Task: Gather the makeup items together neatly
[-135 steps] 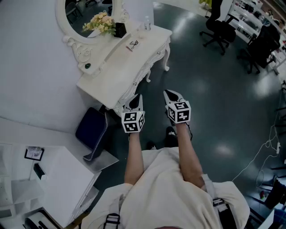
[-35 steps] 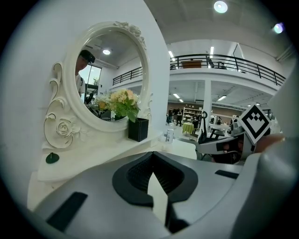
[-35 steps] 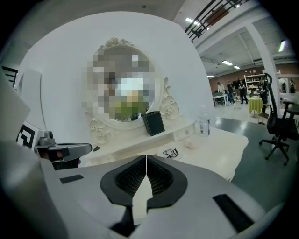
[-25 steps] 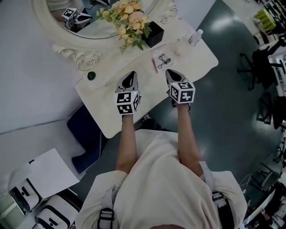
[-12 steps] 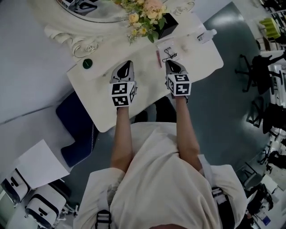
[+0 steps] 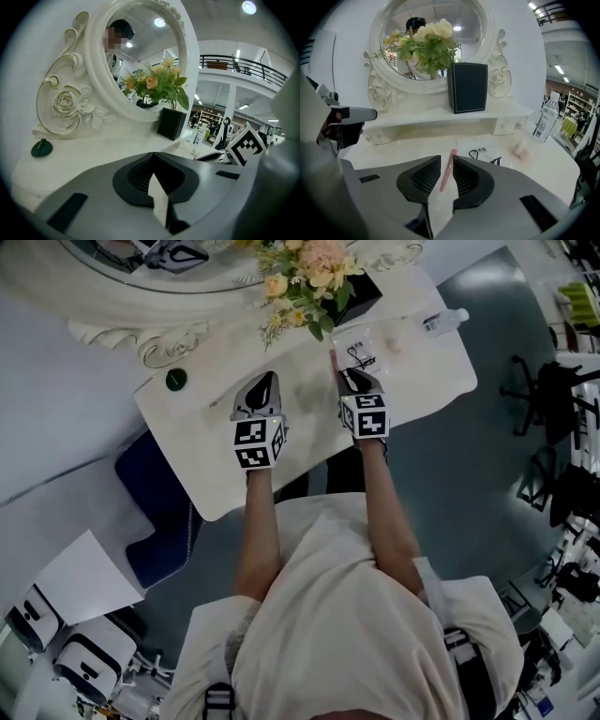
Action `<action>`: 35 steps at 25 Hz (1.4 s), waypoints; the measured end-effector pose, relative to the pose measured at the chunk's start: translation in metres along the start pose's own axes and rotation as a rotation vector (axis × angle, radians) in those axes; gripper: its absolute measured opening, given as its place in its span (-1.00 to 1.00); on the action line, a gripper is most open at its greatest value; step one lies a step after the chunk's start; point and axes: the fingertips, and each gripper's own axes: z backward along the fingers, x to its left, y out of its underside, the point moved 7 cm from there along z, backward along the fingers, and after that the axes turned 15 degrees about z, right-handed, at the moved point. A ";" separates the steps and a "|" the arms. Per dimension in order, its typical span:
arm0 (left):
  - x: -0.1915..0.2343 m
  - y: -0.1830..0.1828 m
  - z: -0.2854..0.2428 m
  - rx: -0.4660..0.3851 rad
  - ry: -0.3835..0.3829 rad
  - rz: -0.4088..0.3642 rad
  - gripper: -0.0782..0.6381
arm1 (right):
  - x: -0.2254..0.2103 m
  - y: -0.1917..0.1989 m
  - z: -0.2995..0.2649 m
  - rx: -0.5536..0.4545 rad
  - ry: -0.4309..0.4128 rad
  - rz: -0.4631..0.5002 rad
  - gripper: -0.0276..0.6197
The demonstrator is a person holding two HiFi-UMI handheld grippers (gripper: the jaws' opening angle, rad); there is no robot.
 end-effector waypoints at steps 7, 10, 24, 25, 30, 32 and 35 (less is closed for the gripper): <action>0.002 0.011 -0.015 0.032 -0.028 0.022 -0.74 | 0.004 0.018 -0.026 0.076 -0.032 -0.013 -0.48; 0.005 0.013 -0.017 0.035 -0.044 0.031 -0.74 | 0.006 0.023 -0.032 0.087 -0.038 -0.016 -0.46; 0.019 0.020 -0.002 0.022 -0.093 0.066 -0.74 | 0.017 0.028 -0.037 0.135 -0.011 -0.013 -0.69; 0.020 0.020 0.000 0.020 -0.096 0.067 -0.74 | 0.020 0.027 -0.036 0.131 -0.016 -0.009 -0.69; 0.024 0.022 0.012 0.006 -0.105 0.078 -0.74 | 0.034 0.019 -0.032 0.105 -0.033 0.008 -0.69; 0.025 0.023 0.016 0.000 -0.106 0.079 -0.74 | 0.041 0.014 -0.030 0.093 -0.037 0.011 -0.69; 0.026 0.026 0.025 0.000 -0.107 0.077 -0.74 | 0.056 0.009 -0.027 0.077 -0.048 0.023 -0.69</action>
